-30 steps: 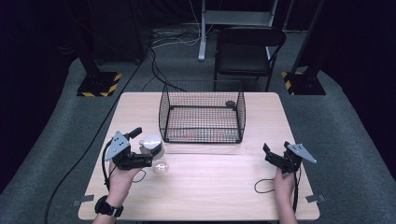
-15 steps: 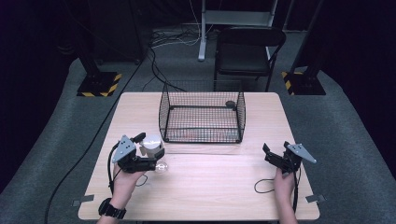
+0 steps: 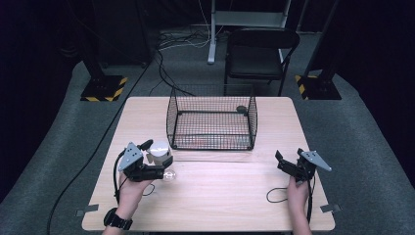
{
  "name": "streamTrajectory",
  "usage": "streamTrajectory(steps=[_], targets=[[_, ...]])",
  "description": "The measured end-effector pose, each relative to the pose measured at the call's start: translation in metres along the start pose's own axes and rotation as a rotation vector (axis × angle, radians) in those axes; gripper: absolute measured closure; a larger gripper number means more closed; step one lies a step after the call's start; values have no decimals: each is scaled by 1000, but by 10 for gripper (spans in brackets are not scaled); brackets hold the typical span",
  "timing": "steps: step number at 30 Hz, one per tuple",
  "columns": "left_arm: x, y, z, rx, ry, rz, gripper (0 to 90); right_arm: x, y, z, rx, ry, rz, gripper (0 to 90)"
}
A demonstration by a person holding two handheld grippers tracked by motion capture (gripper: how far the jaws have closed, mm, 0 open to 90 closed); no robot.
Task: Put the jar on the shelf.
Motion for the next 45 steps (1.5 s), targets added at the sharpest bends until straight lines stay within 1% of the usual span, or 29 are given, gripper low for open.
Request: streamTrajectory(steps=[6, 9, 10, 12, 13, 14, 17, 18, 20, 24, 32, 45], targets=[[3, 1, 1, 0, -33, -16, 72, 0, 0, 0, 0, 1, 0, 36], [3, 1, 1, -3, -40, -16, 112, 0, 0, 0, -1, 1, 0, 36], [3, 2, 1, -1, -41, -17, 156, 0, 0, 0, -1, 0, -1, 36], [3, 3, 1, -3, -47, -9, 208, 0, 0, 0, -1, 0, -1, 36], [4, 3, 1, -5, -49, -7, 208, 0, 0, 0, -1, 0, -1, 36], [3, 3, 2, -8, -52, -5, 253, 0, 0, 0, -1, 1, -1, 36], [2, 4, 2, -5, -54, -13, 279, 0, 0, 0, -1, 1, -2, 36], [1, 5, 2, -2, -51, -14, 319, 0, 0, 0, -1, 1, -2, 36], [0, 5, 2, 1, -40, -15, 320, 0, 0, 0, -1, 1, -2, 36], [2, 4, 2, 1, -47, -27, 322, 0, 0, 0, -2, 2, -3, 36], [2, 5, 3, 10, -40, -29, 326, 0, 0, 0, -2, 2, -3, 37], [2, 5, 2, 9, -40, -29, 326, 0, 0, 0, -2, 3, -3, 36]])
Point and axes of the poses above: each handheld gripper's, and its own axes: y roughly backward along the jaws, z roughly out of its underside, x roughly to its right, the point moved 4 cm from there along -y, roughly forward along the jaws, and after that the axes turned 6 degrees about y, right-handed, at the moved point
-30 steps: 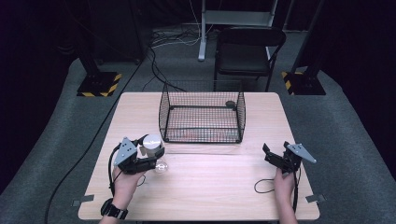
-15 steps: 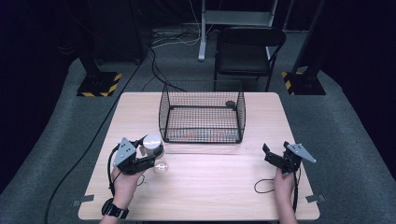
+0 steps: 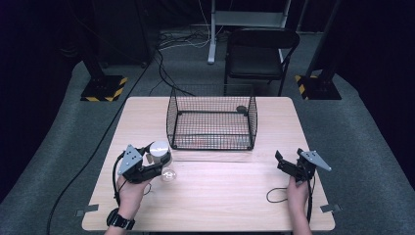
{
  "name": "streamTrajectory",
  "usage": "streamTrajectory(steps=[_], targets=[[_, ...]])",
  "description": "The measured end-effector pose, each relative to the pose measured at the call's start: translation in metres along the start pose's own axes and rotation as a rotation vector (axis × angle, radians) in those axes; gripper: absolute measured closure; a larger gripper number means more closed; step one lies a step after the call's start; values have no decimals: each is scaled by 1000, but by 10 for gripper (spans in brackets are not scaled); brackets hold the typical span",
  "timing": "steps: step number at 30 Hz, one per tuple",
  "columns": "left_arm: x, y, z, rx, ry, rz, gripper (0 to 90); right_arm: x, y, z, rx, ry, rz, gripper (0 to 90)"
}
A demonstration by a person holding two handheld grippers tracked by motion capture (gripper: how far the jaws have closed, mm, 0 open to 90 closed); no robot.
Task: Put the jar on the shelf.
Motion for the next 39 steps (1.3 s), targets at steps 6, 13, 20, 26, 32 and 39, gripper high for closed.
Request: streamTrajectory(steps=[6, 13, 20, 26, 32, 39], targets=[[-1, 0, 0, -4, 3, -1, 326, 0, 0, 0, 0, 0, 0, 37], [-1, 1, -1, -6, 3, 0, 327, 0, 0, 0, 0, 1, -1, 37], [-2, 2, -2, -6, 6, -3, 326, 0, 0, 0, 0, 1, -2, 37], [-2, 4, -4, 0, 9, -2, 327, 0, 0, 0, -1, 1, -2, 37], [-1, 5, -6, -2, 8, 1, 327, 0, 0, 0, -2, 2, -3, 36], [1, 8, -14, 3, 5, 13, 327, 0, 0, 0, -2, 3, -3, 36]])
Point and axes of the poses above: each handheld gripper's, and its own axes: y roughly backward along the jaws, z roughly out of its underside, x roughly to its right, the point moved 4 cm from there along -y, roughly forward along the jaws, and after that the axes turned 6 degrees about y, right-handed, at the moved point
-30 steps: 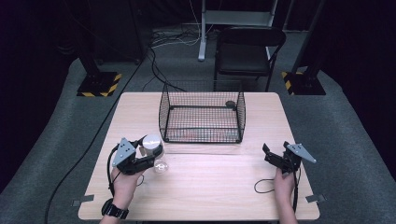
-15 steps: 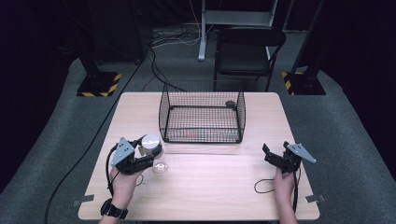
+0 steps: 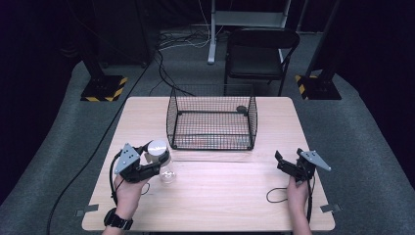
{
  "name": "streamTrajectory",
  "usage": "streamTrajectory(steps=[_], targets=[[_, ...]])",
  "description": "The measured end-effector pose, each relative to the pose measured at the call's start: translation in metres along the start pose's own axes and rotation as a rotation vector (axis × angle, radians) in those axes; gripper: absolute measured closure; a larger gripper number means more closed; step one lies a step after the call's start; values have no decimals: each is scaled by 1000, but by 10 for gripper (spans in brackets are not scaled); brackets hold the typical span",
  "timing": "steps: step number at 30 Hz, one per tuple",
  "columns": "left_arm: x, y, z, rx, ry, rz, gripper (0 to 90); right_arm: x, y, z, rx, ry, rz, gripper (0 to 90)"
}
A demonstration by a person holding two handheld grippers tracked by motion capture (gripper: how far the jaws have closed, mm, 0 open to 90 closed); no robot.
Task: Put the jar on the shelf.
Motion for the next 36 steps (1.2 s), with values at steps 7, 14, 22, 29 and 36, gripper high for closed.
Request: streamTrajectory(steps=[7, 14, 22, 29, 36], targets=[[4, 5, -14, 2, 5, 27, 327, 0, 0, 0, -1, 1, 0, 36], [7, 8, -26, -5, -9, 36, 327, 0, 0, 0, -2, 1, -1, 36], [6, 13, -41, -2, 5, 54, 327, 0, 0, 0, -2, 1, -2, 36], [5, 19, -56, 0, 11, 64, 327, 0, 0, 0, -2, 0, -2, 36], [7, 24, -70, 2, -4, 66, 327, 0, 0, 0, -2, -1, -3, 37]])
Point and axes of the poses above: each handheld gripper's, and its own axes: y roughly backward along the jaws, z roughly out of its underside, x roughly to its right, the point moved 4 cm from there along -y, roughly forward along the jaws, and after that the axes turned 6 degrees about y, right-handed, at the moved point
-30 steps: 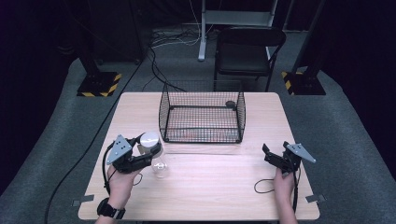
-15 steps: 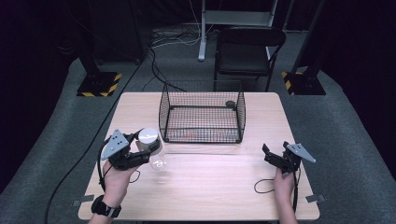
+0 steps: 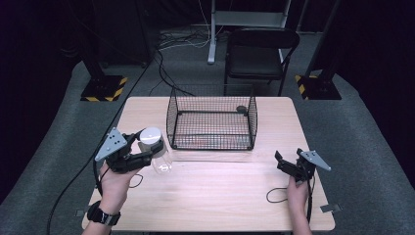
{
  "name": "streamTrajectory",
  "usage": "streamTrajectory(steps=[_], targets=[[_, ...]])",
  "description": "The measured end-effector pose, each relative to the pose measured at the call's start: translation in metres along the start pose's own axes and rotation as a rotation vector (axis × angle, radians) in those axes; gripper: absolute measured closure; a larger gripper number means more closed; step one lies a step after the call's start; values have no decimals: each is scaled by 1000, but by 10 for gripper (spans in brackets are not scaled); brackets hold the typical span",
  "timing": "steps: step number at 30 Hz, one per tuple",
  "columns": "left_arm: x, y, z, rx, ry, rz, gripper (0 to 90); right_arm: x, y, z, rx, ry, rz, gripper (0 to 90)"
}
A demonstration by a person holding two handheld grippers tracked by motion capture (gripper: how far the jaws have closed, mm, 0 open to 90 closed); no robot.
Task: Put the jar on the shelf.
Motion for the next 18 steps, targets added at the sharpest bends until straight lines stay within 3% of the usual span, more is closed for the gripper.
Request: streamTrajectory(steps=[18], targets=[[-1, 0, -11, -6, -9, -4, 327, 0, 0, 0, -1, -1, -2, 36]])
Point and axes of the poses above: each handheld gripper's, and its own axes: y roughly backward along the jaws, z roughly out of its underside, x roughly to its right, the point moved 4 cm from there along -y, roughly forward along the jaws, and after that the axes turned 6 degrees about y, right-handed, at the moved point
